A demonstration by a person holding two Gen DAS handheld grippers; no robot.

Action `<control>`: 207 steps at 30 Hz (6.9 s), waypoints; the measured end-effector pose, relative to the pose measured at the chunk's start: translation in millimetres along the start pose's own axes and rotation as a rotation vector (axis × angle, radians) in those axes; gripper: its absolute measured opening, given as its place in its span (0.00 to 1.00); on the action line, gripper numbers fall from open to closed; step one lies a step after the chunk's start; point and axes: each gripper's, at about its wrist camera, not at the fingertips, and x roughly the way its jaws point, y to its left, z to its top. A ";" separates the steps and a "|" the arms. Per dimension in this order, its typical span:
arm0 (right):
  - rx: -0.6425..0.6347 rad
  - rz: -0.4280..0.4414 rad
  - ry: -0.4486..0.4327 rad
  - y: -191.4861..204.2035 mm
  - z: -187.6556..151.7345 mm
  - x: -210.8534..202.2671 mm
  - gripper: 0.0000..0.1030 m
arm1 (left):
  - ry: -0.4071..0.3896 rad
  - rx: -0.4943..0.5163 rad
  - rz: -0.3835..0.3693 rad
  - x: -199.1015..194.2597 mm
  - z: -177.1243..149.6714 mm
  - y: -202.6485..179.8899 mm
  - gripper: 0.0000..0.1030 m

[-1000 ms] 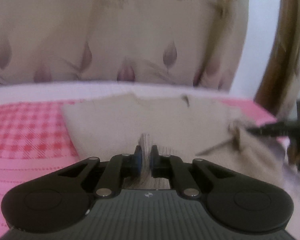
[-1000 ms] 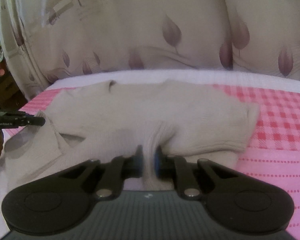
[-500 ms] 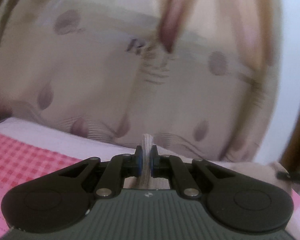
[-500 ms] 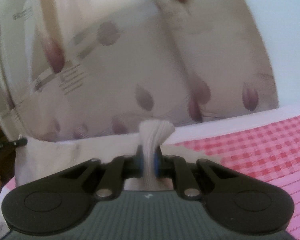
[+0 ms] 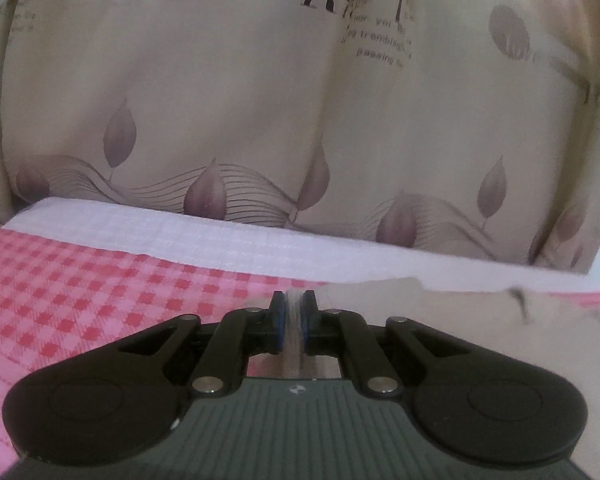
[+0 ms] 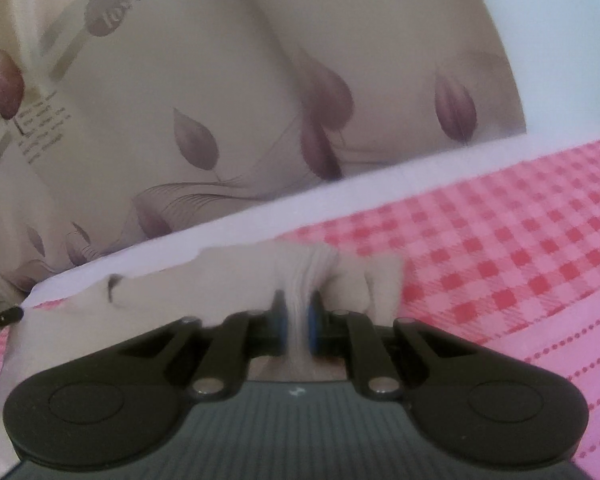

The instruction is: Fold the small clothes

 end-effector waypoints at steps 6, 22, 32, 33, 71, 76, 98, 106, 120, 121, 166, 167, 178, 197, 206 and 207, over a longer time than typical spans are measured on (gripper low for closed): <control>-0.009 -0.041 0.003 1.1 -0.9 3.9 0.14 | -0.083 -0.030 0.073 -9.6 -0.7 5.9 0.99; -0.233 -0.031 -0.094 80.7 -44.9 -57.3 0.79 | -0.066 0.181 0.083 -80.2 -42.6 -10.7 1.00; -0.326 -0.156 0.032 104.2 -64.7 -21.2 1.00 | -0.008 0.253 0.155 -70.6 -56.0 -18.8 1.00; -0.334 -0.163 0.033 105.3 -65.3 -20.4 1.00 | 0.003 0.253 0.158 -68.6 -55.6 -18.6 1.00; -0.368 -0.180 0.033 109.0 -65.1 -15.9 1.00 | 0.131 0.154 0.089 -51.6 -52.1 -1.6 1.00; -0.358 -0.172 0.036 107.0 -63.0 -15.7 1.00 | 0.166 0.145 0.025 -46.4 -44.3 3.0 1.00; -0.367 -0.172 0.015 108.7 -65.0 -17.2 1.00 | 0.371 -0.125 -0.424 48.1 -2.9 42.0 0.28; -0.196 0.024 -0.099 74.6 -58.7 -44.5 1.00 | 0.365 -0.161 -0.371 20.9 37.4 0.7 0.25; -0.067 0.254 -0.110 56.9 -69.5 -73.7 1.00 | 0.493 -0.164 -0.353 -2.0 57.1 -152.1 0.20; -0.056 0.260 -0.115 55.2 -70.0 -75.9 1.00 | 0.512 -0.181 -0.358 0.7 53.6 -159.5 0.19; 0.045 0.393 0.202 116.2 -28.2 12.0 0.35 | 0.055 -0.310 -0.746 -93.4 -97.1 -48.6 0.96; 0.021 0.383 0.176 121.0 -24.1 10.3 0.31 | 0.046 -0.356 -0.729 -91.5 -97.4 -41.8 0.96; -0.039 0.241 0.076 74.5 21.9 -12.7 0.24 | 0.069 -0.405 -0.683 -78.8 -97.8 -36.3 1.00; 0.153 0.351 0.204 18.6 -2.6 -9.0 0.83 | 0.112 -0.393 -0.681 -72.3 -104.0 -39.5 1.00; -0.132 0.225 0.172 84.1 -19.2 6.1 0.28 | 0.116 -0.403 -0.670 -72.7 -103.9 -39.8 1.00; -0.189 0.194 0.149 90.7 -19.0 2.7 0.27 | 0.113 -0.403 -0.666 -73.5 -103.9 -39.6 1.00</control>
